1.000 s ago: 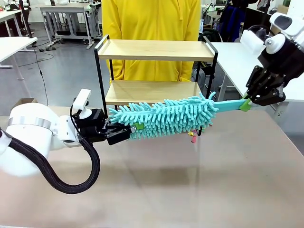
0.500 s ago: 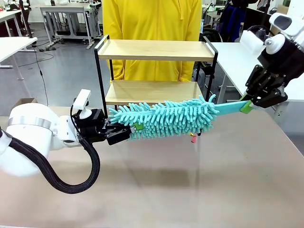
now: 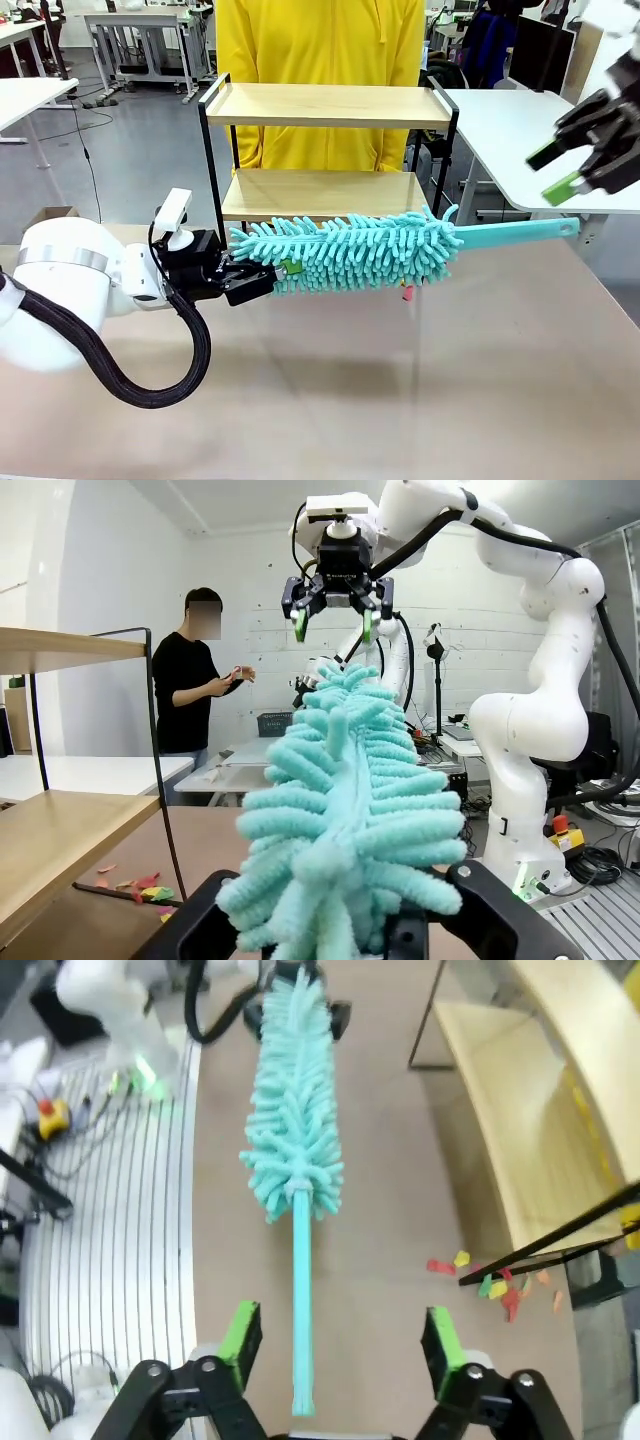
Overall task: Clean the shelf.
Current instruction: Hand the Duster back to the human.
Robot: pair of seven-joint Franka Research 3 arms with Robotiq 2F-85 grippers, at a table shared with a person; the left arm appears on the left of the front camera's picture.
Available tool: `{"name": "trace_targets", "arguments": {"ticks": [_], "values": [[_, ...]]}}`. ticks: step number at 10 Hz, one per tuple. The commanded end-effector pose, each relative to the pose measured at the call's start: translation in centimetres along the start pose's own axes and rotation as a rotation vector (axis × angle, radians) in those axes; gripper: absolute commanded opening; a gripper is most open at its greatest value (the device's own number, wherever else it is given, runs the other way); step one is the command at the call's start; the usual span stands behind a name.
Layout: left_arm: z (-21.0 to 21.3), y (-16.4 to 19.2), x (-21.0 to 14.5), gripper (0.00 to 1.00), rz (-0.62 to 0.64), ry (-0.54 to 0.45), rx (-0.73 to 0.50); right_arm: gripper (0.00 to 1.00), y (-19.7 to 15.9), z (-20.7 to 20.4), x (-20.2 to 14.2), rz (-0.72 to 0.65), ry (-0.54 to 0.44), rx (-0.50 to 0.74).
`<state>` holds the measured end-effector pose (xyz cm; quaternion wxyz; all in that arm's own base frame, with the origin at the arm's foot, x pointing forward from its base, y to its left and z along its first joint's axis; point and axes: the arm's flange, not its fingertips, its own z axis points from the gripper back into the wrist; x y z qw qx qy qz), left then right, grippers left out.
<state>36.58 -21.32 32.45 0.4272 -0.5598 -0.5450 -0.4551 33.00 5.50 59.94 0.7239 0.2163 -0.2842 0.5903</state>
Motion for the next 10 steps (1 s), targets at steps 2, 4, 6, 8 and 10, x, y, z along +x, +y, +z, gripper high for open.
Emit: {"name": "trace_targets", "arguments": {"ticks": [2, 4, 6, 8, 10], "values": [[-0.1, -0.1, 0.2, 0.0, -0.002, -0.007, -0.006, 1.0, 0.2, 3.3, -4.1, -0.105, -0.204, -0.103], [-0.1, -0.1, 0.2, 0.0, -0.002, -0.007, -0.006, 1.0, 0.3, 5.6, -7.3, -0.154, -0.319, -0.13], [-0.1, -0.1, 0.2, 0.0, -0.002, -0.007, -0.006, 1.0, 0.3, 6.7, -10.0, -0.202, -0.399, -0.169], [-0.1, -0.1, 0.2, 0.0, -0.002, -0.007, -0.006, 1.0, 0.0, 6.5, -10.2, -0.172, -0.416, -0.219], [0.0, 0.0, 0.0, 0.19, 0.001, 0.0, 0.0, 1.0, 0.2, 7.8, -10.1, -0.234, -0.369, -0.163]]}}
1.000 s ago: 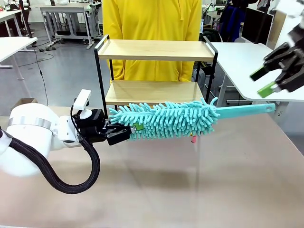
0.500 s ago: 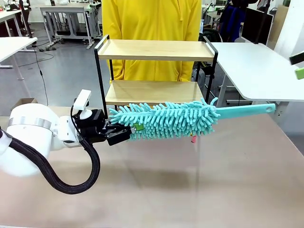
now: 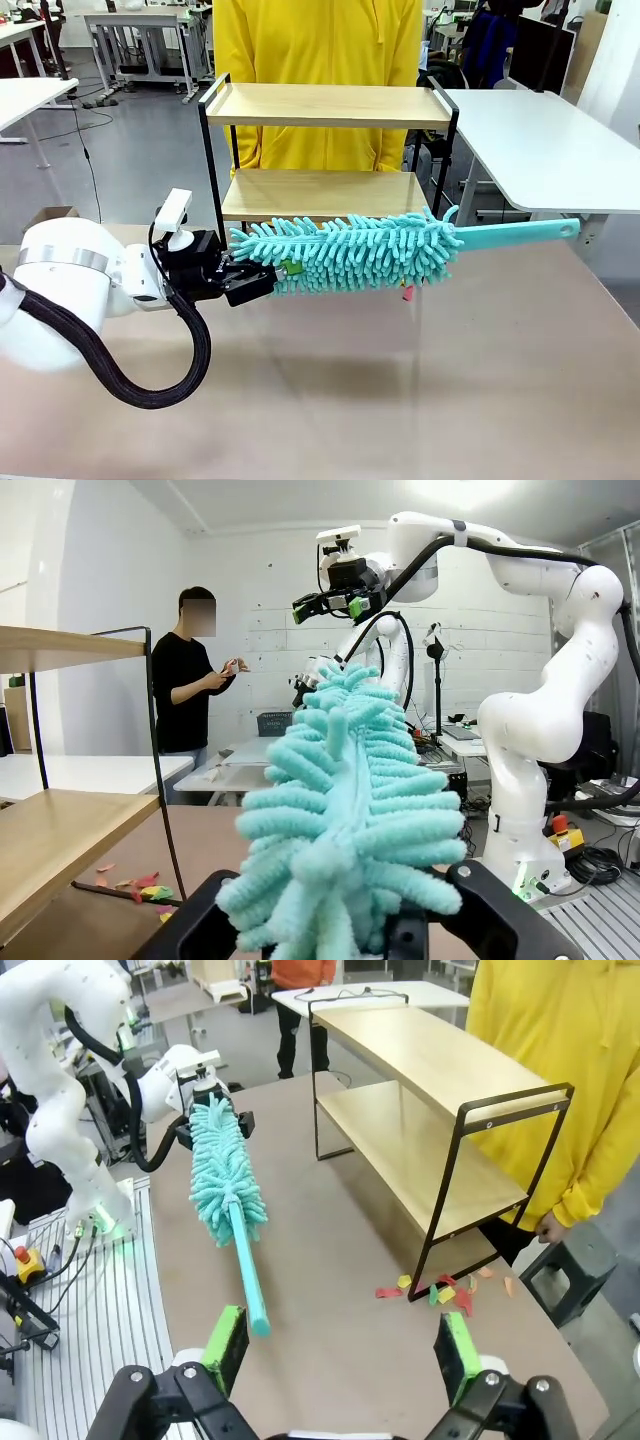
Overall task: Clean the shelf.
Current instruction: Hand the Duster back to the human.
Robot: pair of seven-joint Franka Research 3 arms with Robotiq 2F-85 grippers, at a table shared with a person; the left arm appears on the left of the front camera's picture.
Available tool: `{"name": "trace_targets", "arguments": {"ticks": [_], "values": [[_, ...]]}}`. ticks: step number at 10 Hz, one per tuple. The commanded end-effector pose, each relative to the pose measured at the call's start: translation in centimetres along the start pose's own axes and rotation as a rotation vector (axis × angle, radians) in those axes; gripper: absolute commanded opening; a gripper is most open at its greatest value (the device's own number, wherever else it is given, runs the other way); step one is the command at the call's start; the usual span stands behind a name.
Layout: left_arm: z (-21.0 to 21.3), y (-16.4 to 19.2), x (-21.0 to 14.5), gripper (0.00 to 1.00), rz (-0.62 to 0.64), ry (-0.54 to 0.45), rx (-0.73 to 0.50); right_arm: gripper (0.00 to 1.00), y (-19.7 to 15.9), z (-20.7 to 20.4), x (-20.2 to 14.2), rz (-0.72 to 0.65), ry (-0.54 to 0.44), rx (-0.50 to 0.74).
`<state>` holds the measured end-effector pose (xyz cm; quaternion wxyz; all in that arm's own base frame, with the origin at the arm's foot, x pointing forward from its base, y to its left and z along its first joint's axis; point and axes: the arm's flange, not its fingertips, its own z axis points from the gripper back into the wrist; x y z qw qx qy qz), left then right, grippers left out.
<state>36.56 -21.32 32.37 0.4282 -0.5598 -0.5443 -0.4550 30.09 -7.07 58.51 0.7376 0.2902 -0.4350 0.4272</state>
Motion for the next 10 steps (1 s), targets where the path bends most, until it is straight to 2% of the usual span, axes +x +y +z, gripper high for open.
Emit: {"name": "trace_targets", "arguments": {"ticks": [1, 3, 6, 8, 10], "values": [[0.2, 0.2, 2.4, 0.19, 0.002, -0.072, 0.027, 1.0, 0.0, 0.1, 0.5, -0.004, 0.004, 0.007], [-0.3, 0.1, 8.0, 0.19, -0.04, -0.096, 0.049, 1.0, 0.0, 0.1, 0.5, -0.004, 0.004, 0.007], [0.0, 0.1, 17.6, 0.19, -0.15, -0.016, 0.165, 1.0, 0.0, 0.1, 0.5, -0.004, 0.004, 0.007], [2.3, 0.6, 23.3, 0.19, -0.198, 0.034, 0.302, 1.0, 0.0, 0.1, 0.5, -0.004, 0.004, 0.007], [7.3, 2.1, 27.8, 0.19, -0.267, 0.055, 0.52, 1.0, 0.0, 0.1, 0.5, -0.004, 0.004, 0.007]]}}
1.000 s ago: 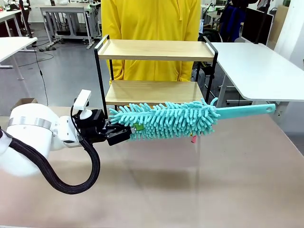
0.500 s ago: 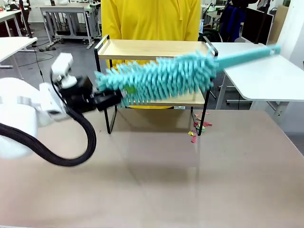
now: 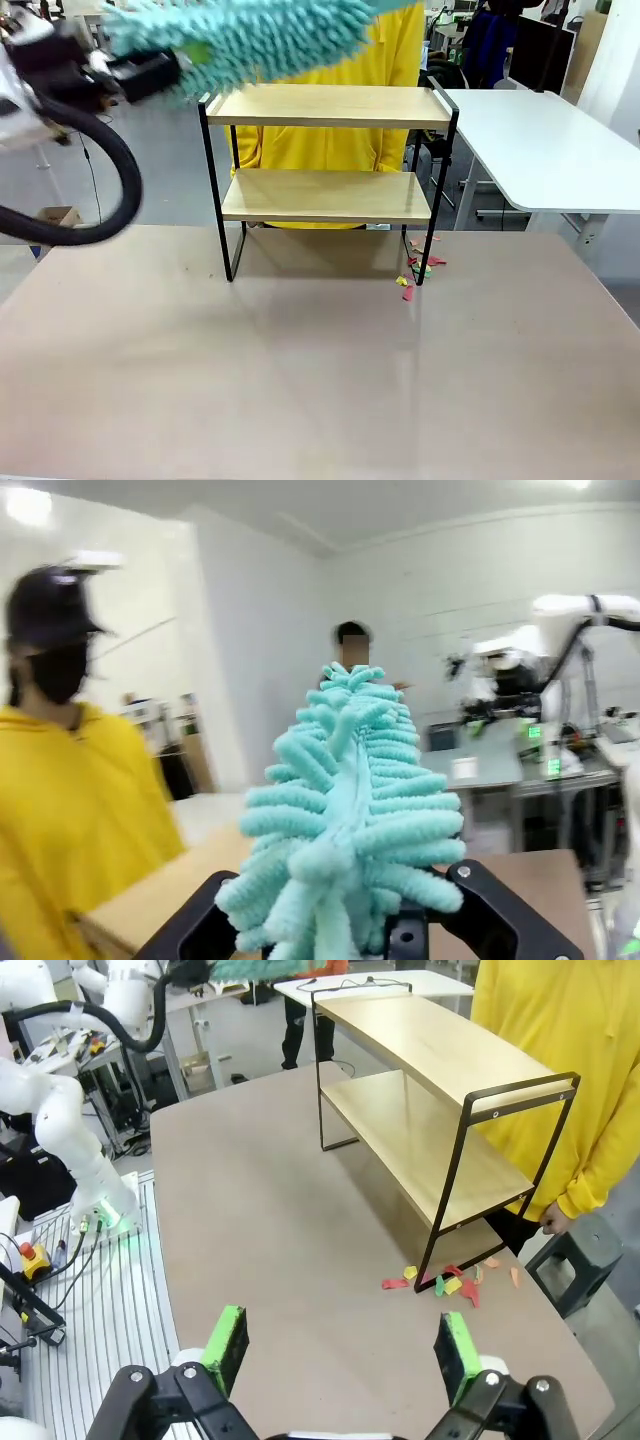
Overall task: Clean the shelf.
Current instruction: Hand the Duster back to the human.
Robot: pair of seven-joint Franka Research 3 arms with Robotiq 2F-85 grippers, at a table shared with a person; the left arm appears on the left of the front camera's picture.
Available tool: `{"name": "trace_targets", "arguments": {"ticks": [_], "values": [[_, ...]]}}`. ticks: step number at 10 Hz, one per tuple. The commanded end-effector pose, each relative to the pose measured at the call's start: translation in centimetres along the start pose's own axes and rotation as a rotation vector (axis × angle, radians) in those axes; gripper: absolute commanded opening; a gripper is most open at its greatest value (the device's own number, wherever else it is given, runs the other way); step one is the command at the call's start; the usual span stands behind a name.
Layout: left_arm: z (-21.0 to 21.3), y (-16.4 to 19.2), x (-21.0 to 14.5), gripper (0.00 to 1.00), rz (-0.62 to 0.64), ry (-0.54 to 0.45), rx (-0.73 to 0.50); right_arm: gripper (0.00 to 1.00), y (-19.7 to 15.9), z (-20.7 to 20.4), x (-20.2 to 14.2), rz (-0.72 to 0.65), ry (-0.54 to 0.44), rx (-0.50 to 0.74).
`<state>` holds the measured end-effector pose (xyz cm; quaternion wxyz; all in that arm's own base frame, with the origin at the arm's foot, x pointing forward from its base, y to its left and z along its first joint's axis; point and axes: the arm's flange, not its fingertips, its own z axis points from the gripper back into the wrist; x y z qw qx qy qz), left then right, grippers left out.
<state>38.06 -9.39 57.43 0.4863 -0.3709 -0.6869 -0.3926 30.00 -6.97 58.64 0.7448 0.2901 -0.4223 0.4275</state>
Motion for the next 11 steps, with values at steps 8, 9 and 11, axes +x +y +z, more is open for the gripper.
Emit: {"name": "trace_targets", "arguments": {"ticks": [8, 9, 11], "values": [[16.1, 5.9, 4.1, 0.19, -0.247, 0.201, 0.89, 1.0, -0.1, 0.1, 0.4, 0.009, -0.021, 0.001], [17.1, 5.7, 2.7, 0.19, -0.258, 0.221, 0.918, 1.0, -0.1, 0.1, 0.4, 0.009, -0.021, 0.001], [19.3, 5.5, -1.4, 0.19, -0.238, 0.257, 0.942, 1.0, -0.1, 0.1, 0.4, 0.009, -0.021, 0.001]]}}
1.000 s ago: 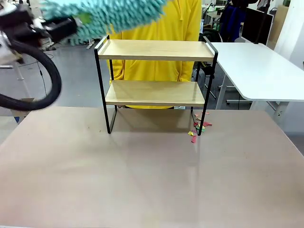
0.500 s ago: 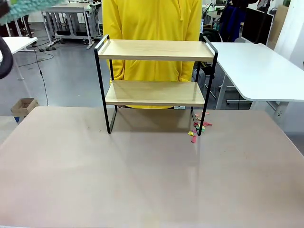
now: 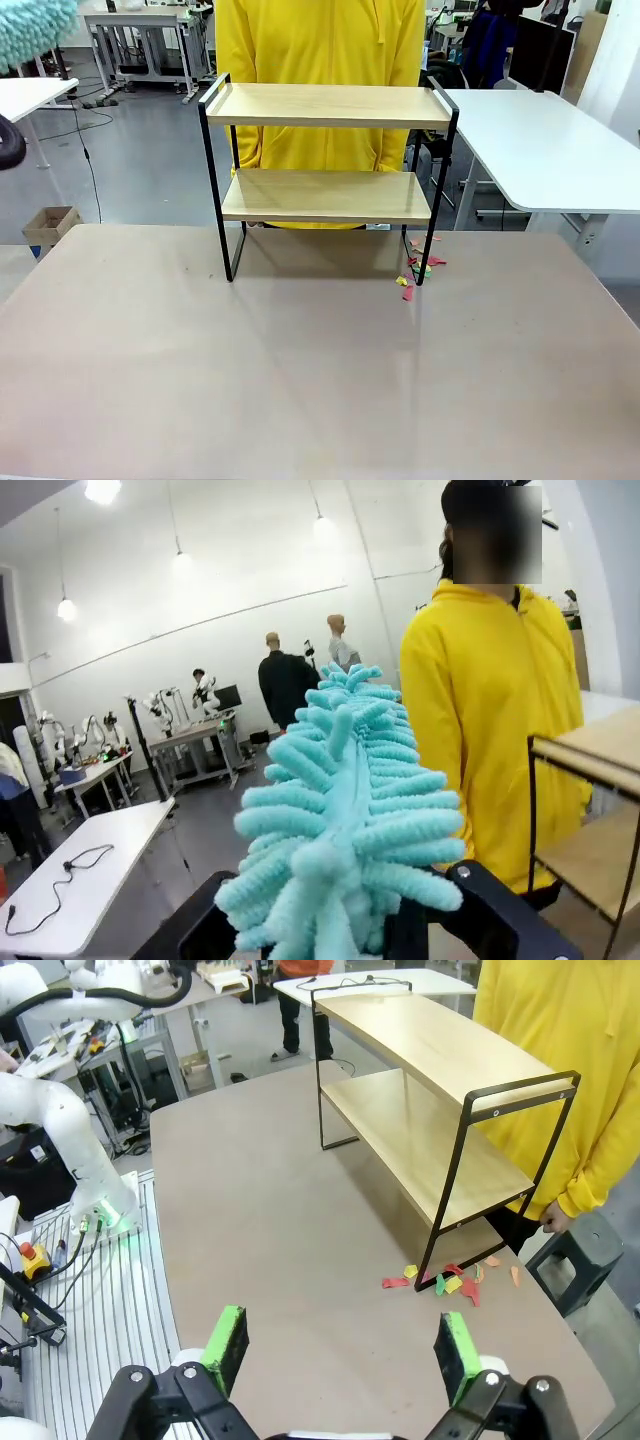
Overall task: Clean the shelf.
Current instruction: Hand the Duster back to the human.
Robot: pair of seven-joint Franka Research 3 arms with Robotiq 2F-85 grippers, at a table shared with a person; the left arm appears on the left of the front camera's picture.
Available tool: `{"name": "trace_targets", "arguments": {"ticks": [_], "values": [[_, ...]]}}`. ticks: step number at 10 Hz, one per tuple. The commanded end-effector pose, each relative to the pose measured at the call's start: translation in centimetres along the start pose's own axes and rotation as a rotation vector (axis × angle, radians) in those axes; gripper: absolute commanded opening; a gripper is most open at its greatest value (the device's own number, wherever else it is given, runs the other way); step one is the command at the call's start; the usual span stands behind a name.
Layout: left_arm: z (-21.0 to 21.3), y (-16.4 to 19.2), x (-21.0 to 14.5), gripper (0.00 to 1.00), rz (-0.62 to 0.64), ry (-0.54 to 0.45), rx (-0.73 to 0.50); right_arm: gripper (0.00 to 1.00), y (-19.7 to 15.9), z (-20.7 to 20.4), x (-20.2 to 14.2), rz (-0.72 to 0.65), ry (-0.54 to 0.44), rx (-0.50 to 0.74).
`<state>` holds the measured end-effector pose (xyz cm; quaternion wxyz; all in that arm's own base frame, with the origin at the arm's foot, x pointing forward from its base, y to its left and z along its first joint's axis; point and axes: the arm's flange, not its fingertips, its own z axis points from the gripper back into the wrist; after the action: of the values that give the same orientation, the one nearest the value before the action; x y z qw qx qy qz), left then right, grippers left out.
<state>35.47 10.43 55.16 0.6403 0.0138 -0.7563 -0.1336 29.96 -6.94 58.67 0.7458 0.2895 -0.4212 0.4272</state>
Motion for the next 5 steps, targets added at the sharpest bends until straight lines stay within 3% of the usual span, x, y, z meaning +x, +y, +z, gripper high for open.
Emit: {"name": "trace_targets", "arguments": {"ticks": [1, 5], "values": [[0.4, -1.1, -5.3, 0.19, -0.017, 0.016, -0.003, 1.0, -0.2, 0.1, 0.3, 0.011, -0.024, 0.001], [4.3, -2.5, -13.7, 0.19, -0.005, 0.056, 0.016, 1.0, -0.2, 0.1, 0.3, 0.011, -0.024, 0.001]]}}
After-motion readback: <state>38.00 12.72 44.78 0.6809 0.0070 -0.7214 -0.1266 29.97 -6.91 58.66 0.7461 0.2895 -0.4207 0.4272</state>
